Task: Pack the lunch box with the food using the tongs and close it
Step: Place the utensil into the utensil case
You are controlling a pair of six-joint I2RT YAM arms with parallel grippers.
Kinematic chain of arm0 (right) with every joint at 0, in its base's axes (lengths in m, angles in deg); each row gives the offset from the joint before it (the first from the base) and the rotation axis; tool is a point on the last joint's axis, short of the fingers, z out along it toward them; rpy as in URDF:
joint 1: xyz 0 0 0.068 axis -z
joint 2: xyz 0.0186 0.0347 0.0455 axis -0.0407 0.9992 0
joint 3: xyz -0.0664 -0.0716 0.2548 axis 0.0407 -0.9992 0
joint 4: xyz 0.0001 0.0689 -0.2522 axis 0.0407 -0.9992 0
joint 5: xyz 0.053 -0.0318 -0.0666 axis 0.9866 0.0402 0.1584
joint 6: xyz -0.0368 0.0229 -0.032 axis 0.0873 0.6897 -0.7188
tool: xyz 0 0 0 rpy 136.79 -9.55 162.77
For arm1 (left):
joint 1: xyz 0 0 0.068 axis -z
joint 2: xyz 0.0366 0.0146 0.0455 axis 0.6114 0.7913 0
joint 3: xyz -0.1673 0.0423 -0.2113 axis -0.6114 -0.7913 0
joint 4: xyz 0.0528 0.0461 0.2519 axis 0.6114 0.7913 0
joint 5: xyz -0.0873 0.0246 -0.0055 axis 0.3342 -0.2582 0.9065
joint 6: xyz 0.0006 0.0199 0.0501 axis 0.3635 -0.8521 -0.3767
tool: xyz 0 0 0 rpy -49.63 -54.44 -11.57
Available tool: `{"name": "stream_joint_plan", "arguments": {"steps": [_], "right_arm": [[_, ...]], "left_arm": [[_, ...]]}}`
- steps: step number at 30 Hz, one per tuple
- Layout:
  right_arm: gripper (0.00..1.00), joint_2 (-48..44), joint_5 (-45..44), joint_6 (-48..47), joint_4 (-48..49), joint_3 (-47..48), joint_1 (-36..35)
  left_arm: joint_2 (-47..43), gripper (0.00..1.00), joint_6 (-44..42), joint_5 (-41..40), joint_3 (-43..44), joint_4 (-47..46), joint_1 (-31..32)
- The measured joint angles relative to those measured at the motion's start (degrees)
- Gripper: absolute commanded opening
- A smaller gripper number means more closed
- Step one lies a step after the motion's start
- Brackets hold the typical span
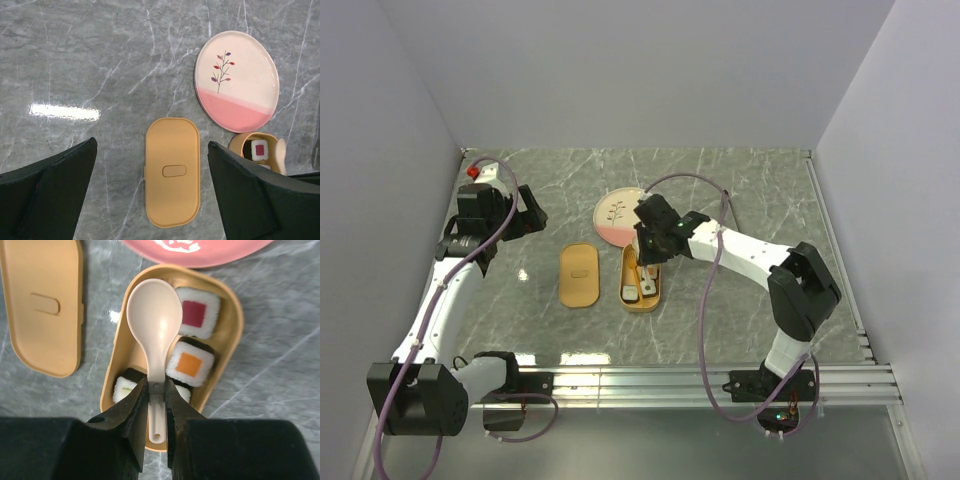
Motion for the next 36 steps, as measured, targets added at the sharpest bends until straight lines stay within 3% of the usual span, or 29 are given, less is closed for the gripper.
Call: {"name": "stream_joint_plan", "arguments": {"steps": [16, 36], "right_arm": [[0.02, 4.79, 2.99, -0.13, -2.56, 0.90, -2.73], [0.02, 6.12, -1.18, 1.25, -5.51, 1.01, -2.95]], "left_arm": [[-0.11, 0.99, 0.00, 0.00, -0.46, -0.17, 0.00], [-0.31, 0.99, 0.66, 0.00, -0.92, -0.26, 0.00]]}}
